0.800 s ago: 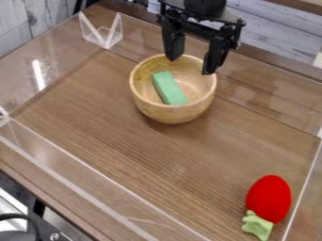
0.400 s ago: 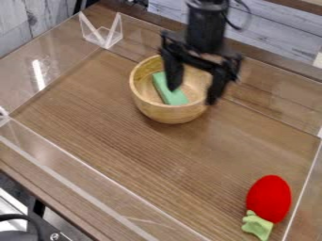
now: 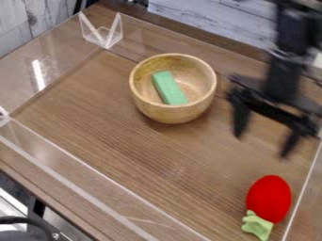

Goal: Move the red object to the left side of the table

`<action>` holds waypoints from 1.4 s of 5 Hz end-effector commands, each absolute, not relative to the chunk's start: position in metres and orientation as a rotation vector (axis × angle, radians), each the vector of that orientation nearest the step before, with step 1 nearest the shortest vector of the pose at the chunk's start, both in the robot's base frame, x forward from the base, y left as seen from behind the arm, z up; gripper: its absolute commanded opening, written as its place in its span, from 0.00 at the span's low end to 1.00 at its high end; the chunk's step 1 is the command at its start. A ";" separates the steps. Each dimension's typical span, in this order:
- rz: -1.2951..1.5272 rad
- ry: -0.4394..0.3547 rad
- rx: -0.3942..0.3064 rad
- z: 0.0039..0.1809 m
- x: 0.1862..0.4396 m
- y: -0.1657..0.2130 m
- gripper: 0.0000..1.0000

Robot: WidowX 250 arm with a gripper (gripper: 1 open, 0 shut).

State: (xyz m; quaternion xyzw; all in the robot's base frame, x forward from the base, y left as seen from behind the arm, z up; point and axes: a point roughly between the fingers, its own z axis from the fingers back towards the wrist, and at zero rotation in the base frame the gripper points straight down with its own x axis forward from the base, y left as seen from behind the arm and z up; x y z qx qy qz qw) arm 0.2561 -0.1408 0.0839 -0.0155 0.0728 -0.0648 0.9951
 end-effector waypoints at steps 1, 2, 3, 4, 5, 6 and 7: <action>-0.096 0.091 -0.062 0.089 0.261 -0.152 1.00; -0.013 0.095 -0.074 0.089 0.261 -0.154 1.00; 0.108 0.097 -0.080 0.091 0.261 -0.154 1.00; 0.248 0.097 -0.086 0.079 0.258 -0.152 1.00; 0.371 0.091 -0.094 0.067 0.258 -0.152 1.00; 0.492 0.082 -0.102 0.058 0.261 -0.151 1.00; 0.503 0.079 -0.101 0.060 0.262 -0.153 1.00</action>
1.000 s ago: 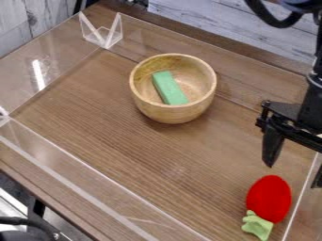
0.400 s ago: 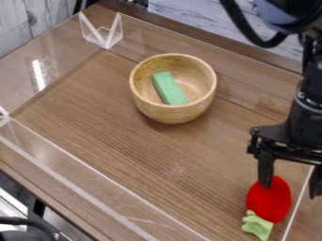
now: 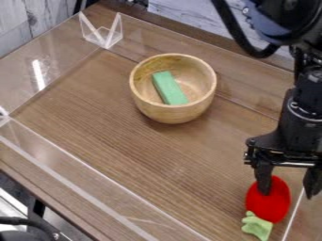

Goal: Move the red object to the left side of the table

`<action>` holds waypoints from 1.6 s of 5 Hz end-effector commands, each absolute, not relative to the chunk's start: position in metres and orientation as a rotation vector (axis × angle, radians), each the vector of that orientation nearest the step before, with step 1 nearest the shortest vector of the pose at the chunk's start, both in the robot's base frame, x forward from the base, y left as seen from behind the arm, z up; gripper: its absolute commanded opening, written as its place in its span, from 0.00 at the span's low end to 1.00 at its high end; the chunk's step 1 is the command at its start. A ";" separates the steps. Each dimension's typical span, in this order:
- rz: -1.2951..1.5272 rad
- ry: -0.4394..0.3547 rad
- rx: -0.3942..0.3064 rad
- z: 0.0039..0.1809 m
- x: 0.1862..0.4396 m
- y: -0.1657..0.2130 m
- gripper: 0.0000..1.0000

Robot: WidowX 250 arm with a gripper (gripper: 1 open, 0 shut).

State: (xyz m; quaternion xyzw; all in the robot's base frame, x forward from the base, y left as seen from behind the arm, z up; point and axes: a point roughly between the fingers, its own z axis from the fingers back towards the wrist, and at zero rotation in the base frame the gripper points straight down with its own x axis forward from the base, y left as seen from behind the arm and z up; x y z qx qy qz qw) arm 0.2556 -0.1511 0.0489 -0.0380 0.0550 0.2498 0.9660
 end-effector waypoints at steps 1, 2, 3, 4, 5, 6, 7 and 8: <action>0.503 0.080 -0.097 0.063 0.262 -0.155 1.00; 0.527 0.080 -0.095 0.052 0.265 -0.157 1.00; 0.554 0.077 -0.094 0.041 0.268 -0.158 1.00; 0.524 0.076 -0.090 0.033 0.262 -0.158 1.00; 0.493 0.076 -0.087 0.026 0.256 -0.156 1.00; 0.422 0.076 -0.083 0.021 0.249 -0.155 0.00; 0.366 0.067 -0.087 0.022 0.242 -0.155 0.00; 0.401 0.049 -0.099 0.024 0.242 -0.156 0.00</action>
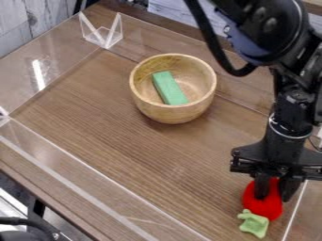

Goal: Move the red object to the left side of the table

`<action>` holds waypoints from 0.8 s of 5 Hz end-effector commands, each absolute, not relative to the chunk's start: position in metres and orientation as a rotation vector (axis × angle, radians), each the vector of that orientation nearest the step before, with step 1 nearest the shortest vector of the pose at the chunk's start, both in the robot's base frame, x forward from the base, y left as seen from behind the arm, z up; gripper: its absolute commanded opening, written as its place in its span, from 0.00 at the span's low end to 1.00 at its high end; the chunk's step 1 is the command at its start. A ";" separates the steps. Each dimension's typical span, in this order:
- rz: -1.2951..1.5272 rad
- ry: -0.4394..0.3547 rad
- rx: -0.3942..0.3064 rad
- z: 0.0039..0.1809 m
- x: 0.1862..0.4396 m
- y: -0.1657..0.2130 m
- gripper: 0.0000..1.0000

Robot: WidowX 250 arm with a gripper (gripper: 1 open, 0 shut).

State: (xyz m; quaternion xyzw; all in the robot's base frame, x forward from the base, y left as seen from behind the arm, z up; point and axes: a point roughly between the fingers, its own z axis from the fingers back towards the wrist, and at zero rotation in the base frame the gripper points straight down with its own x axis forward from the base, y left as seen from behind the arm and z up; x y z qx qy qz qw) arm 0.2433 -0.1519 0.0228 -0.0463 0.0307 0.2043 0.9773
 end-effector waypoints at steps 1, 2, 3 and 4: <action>0.430 0.033 -0.111 0.025 0.243 -0.157 0.00; 0.400 -0.020 -0.132 0.056 0.245 -0.154 0.00; 0.396 -0.075 -0.151 0.082 0.248 -0.156 0.00; 0.395 -0.148 -0.182 0.117 0.252 -0.153 0.00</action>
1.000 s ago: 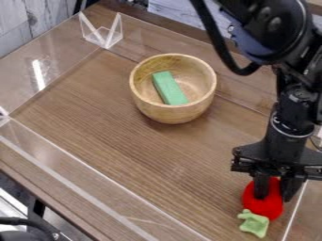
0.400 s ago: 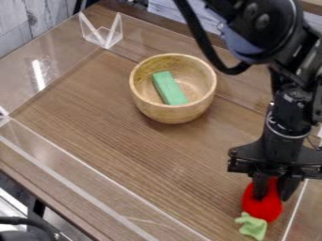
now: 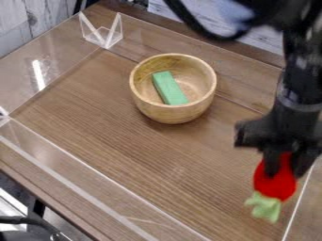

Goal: Move the red object to the left side of the table

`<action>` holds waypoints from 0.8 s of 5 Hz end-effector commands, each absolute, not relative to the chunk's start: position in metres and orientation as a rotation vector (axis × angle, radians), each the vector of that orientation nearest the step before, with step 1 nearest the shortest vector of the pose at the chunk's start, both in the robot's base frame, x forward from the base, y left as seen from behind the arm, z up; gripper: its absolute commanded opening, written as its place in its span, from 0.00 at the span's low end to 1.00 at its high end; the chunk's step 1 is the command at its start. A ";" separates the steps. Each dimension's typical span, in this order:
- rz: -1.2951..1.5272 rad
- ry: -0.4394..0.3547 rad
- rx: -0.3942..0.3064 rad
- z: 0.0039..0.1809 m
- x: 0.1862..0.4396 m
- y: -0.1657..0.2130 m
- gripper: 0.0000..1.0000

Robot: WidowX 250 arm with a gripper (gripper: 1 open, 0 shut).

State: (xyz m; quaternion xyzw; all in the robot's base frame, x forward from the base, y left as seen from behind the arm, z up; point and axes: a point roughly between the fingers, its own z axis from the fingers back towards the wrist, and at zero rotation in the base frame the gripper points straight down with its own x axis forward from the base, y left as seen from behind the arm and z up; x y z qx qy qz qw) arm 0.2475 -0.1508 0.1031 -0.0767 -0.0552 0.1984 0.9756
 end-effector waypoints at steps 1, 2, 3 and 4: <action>0.379 -0.200 -0.219 0.159 0.256 -0.128 0.00; 0.378 -0.219 -0.245 0.184 0.260 -0.099 0.00; 0.327 -0.178 -0.239 0.164 0.251 -0.109 0.00; 0.257 -0.148 -0.226 0.144 0.247 -0.116 0.00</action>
